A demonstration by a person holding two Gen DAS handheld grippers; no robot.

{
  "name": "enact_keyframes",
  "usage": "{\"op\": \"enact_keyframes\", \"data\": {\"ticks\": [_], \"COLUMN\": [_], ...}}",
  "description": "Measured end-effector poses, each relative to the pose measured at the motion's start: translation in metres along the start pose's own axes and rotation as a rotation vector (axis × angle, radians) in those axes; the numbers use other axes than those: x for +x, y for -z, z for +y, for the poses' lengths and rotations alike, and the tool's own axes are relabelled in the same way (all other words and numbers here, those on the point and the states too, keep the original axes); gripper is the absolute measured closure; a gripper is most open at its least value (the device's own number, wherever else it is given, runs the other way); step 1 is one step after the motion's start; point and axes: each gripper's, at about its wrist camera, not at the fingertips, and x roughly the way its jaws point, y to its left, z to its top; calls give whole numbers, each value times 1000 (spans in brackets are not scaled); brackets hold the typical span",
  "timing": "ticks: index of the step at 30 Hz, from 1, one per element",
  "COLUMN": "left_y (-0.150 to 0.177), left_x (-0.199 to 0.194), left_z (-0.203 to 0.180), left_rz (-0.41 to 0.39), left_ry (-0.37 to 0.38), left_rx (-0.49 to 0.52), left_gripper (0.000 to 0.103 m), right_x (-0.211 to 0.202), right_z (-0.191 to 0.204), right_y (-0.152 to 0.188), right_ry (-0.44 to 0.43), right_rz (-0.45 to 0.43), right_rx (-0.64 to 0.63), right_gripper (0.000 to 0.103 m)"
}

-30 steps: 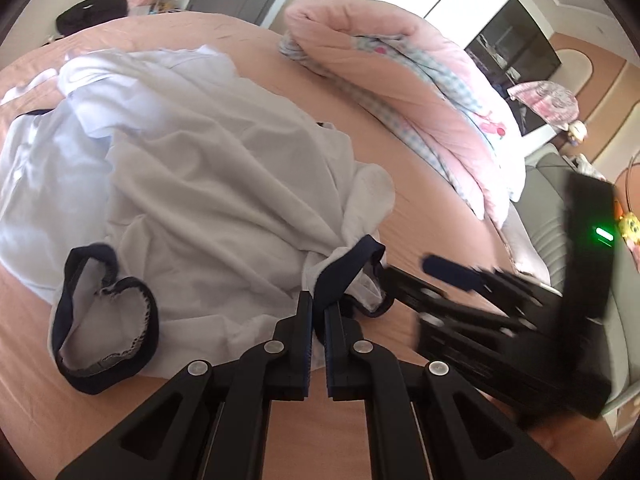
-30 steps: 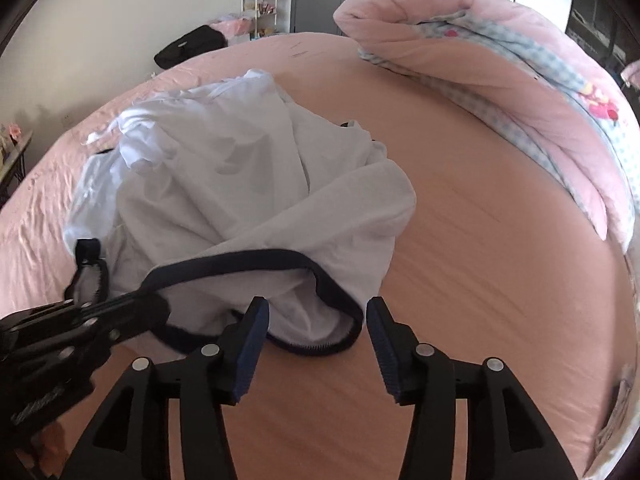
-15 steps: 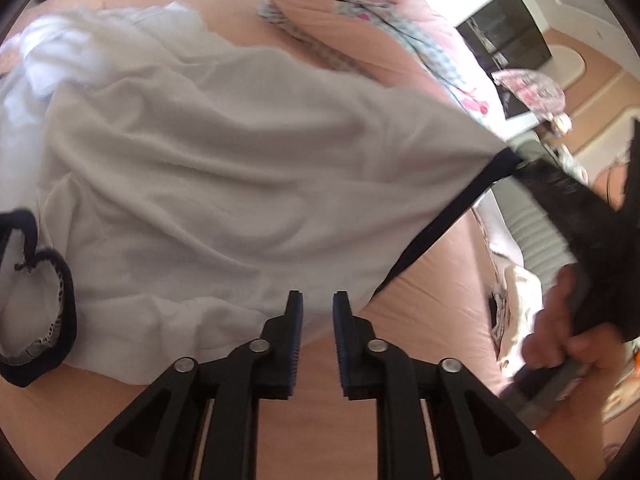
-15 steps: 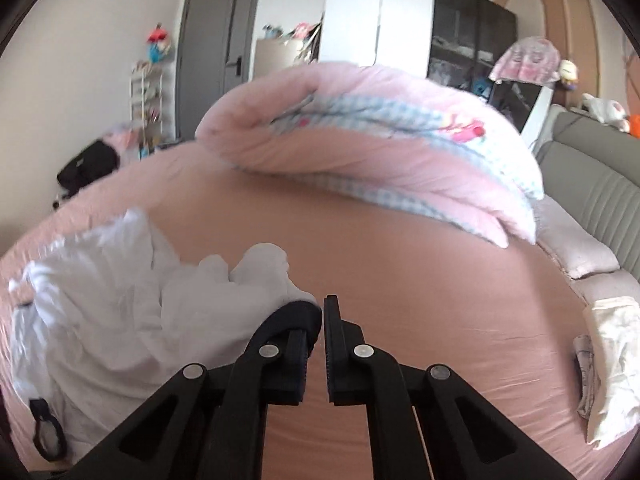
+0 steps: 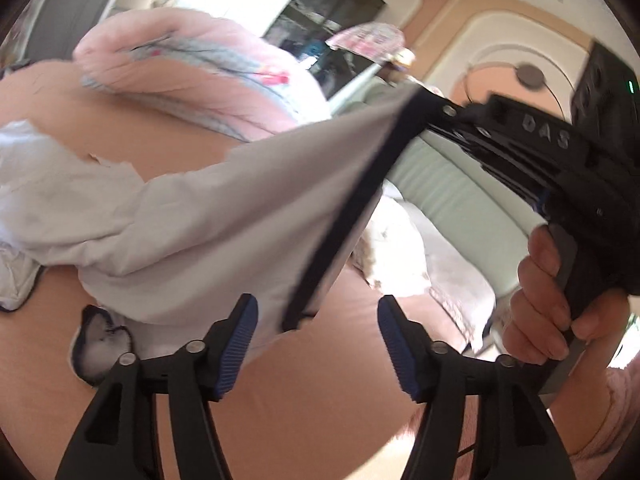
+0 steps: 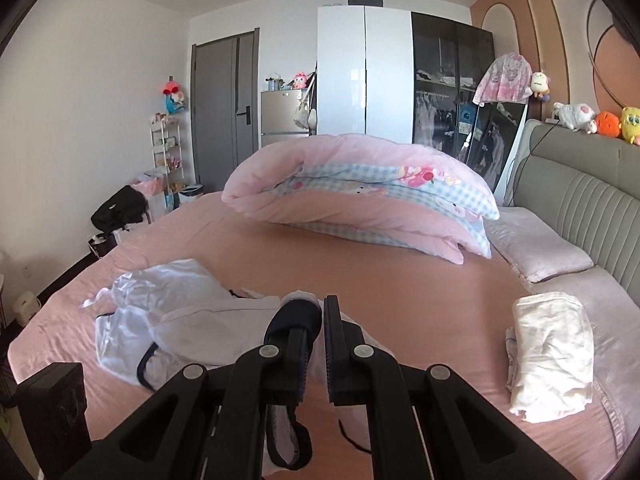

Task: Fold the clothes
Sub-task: 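Hold the shirt up with both grippers and shake it out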

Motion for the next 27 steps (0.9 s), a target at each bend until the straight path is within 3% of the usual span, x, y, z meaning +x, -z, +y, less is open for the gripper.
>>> {"op": "enact_keyframes", "data": {"ticks": [4, 9, 12, 13, 16, 20, 24, 27], "left_y": [21, 40, 29, 25, 13, -4, -15, -7], "left_x": [-7, -18, -43, -52, -77, -102, -91, -83], "left_z": [-23, -46, -67, -75, -100, -123, -125, -125], "left_rz": [-66, -109, -178, -203, -281, -336, -315, -280], "left_ry": [-194, -426, -473, -487, -530, -439, -317, -299], "left_rx": [-78, -163, -135, -122, -83, -32, -52, -59], "left_gripper": [42, 57, 74, 84, 93, 95, 96, 96], "right_x": [-55, -121, -141, -146, -160, -158, -120, -89], "right_z": [-18, -50, -70, -76, -90, -110, -124, -119], "right_y": [17, 15, 15, 17, 28, 50, 88, 118], "right_ry": [-12, -24, -58, -66, -74, -40, -97, -128], "right_rz": [-4, -84, -76, -70, -51, 16, 214, 344], "right_rx": [46, 95, 146, 159, 184, 167, 184, 139], "right_gripper": [99, 99, 99, 99, 99, 99, 99, 99]}}
